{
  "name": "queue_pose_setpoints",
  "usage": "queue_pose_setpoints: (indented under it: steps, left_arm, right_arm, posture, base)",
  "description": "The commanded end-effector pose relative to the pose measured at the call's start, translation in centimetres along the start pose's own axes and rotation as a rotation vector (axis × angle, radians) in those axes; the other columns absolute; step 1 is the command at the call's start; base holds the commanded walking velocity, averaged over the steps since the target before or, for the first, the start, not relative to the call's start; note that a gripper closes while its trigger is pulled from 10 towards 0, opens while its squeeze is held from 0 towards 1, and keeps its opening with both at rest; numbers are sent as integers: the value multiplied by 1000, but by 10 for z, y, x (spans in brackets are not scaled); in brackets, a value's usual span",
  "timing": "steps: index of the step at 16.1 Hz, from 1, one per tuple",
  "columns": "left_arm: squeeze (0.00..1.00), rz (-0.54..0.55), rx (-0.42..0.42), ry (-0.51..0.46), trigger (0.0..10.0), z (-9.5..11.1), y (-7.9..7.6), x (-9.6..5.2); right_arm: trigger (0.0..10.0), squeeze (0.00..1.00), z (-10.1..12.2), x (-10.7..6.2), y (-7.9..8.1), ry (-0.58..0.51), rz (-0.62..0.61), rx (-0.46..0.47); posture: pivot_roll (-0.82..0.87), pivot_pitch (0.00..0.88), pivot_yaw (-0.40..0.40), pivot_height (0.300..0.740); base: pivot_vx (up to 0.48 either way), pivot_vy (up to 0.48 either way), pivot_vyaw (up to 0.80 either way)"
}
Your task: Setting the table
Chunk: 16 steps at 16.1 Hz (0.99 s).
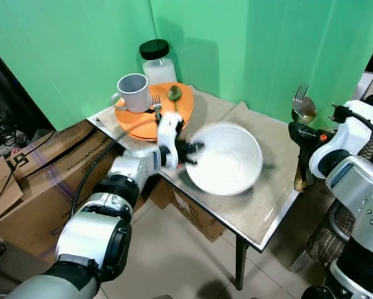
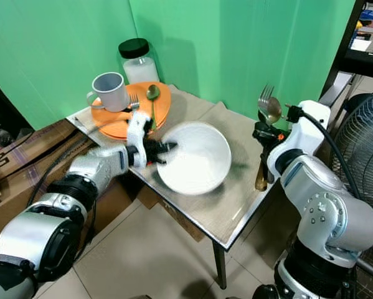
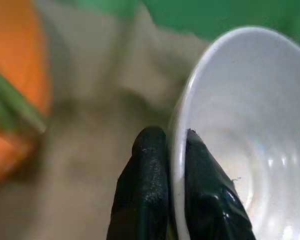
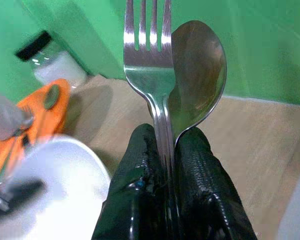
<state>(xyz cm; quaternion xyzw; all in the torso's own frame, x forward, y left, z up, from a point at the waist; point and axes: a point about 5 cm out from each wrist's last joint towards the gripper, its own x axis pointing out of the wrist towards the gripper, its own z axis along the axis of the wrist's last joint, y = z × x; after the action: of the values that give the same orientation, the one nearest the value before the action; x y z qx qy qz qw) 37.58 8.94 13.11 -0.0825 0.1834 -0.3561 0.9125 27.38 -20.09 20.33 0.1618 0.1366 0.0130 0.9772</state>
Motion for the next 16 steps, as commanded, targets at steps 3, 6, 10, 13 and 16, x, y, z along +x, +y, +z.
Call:
queue_pose_setpoints:
  steps: [3,6,10,13,16]
  left_arm:
    - [0,67,147,-225,0,66,2,-19]
    - [0,120,256,-354,0,101,-7,-40]
    - [0,244,428,-478,0,131,-16,-83]
    - [0,295,455,-474,0,119,-19,-111]
    - [0,299,450,-473,0,110,-27,-121]
  right_arm:
    - [0,0,-8,14,0,38,-18,-3]
    - [0,0,-26,30,9,105,18,-25]
    - [10000,0,-58,46,41,190,128,-90]
    - [10000,0,-76,46,49,227,177,-133]
    - [10000,1000,-80,50,49,215,174,-128]
  posture:
    - [-119,0,155,740]
    - [-90,0,132,740]
    - [-46,0,111,740]
    - [-36,0,105,740]
    - [-27,0,97,740]
  base:
    - [0,0,0]
    - [0,0,0]
    - [0,0,0]
    - [0,0,0]
    - [0,0,0]
